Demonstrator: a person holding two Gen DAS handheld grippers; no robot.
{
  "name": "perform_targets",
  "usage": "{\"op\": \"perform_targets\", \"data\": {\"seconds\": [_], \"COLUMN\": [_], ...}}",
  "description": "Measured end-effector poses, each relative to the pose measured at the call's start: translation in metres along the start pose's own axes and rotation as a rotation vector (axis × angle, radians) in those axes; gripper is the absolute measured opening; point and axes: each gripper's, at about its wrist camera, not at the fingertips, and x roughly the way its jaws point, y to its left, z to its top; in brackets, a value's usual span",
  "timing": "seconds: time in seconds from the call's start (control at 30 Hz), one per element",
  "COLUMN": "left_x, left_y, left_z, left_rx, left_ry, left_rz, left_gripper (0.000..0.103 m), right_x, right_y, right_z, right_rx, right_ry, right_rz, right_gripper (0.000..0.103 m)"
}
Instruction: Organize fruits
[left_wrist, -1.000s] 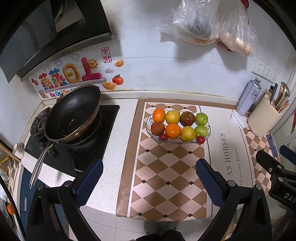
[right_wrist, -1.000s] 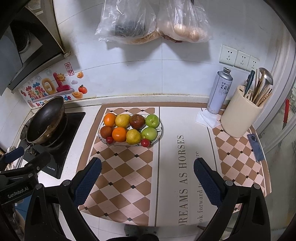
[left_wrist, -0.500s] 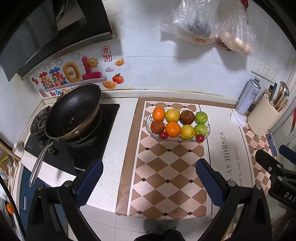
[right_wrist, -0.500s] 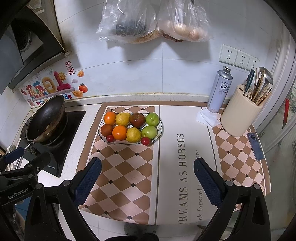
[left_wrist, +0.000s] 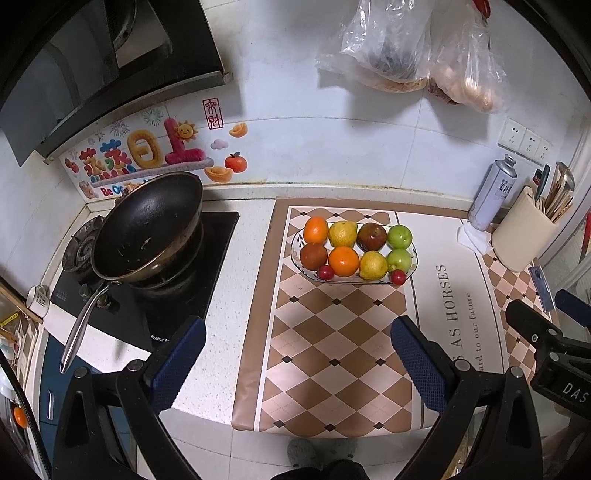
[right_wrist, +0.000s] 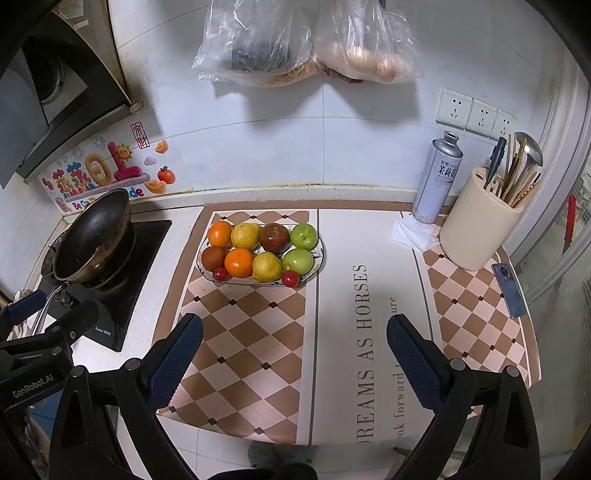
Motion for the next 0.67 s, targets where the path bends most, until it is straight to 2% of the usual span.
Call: {"op": "perform_targets", "data": {"seconds": [0.67], "left_x": [-0.002], "left_y": [-0.0015], "left_z": [0.0024], "left_rx": [0.002], "left_ry": [-0.012], "left_rz": [-0.001], "left_gripper": [0.103], "right_x": [-0.0055], "right_y": [-0.0049], "right_z": [-0.0084], "right_rx": [0.0], "right_ry": [-0.003], "right_rz": [0.0], "right_gripper": [0.102]}}
